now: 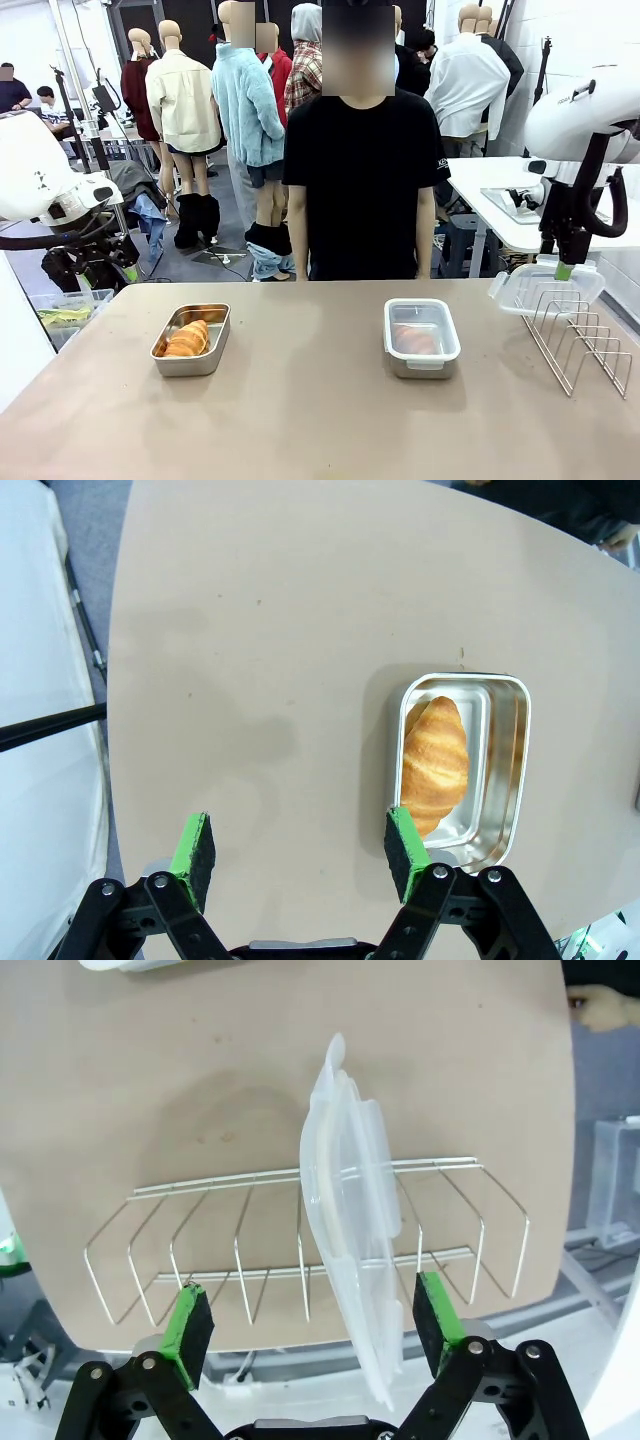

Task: Place the bread in airtight containers.
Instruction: Pick up one Airtight Container lid and hand it to the human.

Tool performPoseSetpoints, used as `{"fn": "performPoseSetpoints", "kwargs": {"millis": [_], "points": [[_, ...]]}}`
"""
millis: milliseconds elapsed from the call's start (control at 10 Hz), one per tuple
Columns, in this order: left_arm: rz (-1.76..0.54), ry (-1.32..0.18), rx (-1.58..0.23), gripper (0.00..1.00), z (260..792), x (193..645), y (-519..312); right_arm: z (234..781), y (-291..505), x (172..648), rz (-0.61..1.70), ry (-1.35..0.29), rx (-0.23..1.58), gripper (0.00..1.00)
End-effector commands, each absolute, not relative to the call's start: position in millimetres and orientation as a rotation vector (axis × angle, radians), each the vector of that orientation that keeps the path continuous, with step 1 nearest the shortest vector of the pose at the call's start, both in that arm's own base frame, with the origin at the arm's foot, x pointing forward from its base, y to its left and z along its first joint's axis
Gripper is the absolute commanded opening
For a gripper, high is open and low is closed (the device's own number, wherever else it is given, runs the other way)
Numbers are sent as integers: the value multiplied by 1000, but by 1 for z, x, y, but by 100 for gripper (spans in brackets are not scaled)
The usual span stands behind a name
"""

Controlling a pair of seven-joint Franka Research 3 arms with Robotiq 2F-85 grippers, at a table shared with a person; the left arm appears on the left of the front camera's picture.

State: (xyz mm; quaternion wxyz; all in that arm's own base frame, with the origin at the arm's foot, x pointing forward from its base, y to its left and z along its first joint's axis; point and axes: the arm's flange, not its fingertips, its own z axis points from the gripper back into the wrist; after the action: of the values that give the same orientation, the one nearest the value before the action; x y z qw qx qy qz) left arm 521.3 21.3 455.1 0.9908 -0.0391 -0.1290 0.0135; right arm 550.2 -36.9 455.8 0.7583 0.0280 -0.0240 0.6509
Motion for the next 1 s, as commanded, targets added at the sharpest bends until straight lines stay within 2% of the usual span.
{"fn": "performPoseSetpoints", "kwargs": {"millis": [0,700,900], "points": [[29,-263,-77,88,457,521,22,447,-31,556,1384,-44,91,100],[29,-263,-77,88,457,521,22,422,-31,566,1333,-51,93,100],[29,-263,-77,88,457,521,22,423,-32,565,1326,-64,92,61]]}}
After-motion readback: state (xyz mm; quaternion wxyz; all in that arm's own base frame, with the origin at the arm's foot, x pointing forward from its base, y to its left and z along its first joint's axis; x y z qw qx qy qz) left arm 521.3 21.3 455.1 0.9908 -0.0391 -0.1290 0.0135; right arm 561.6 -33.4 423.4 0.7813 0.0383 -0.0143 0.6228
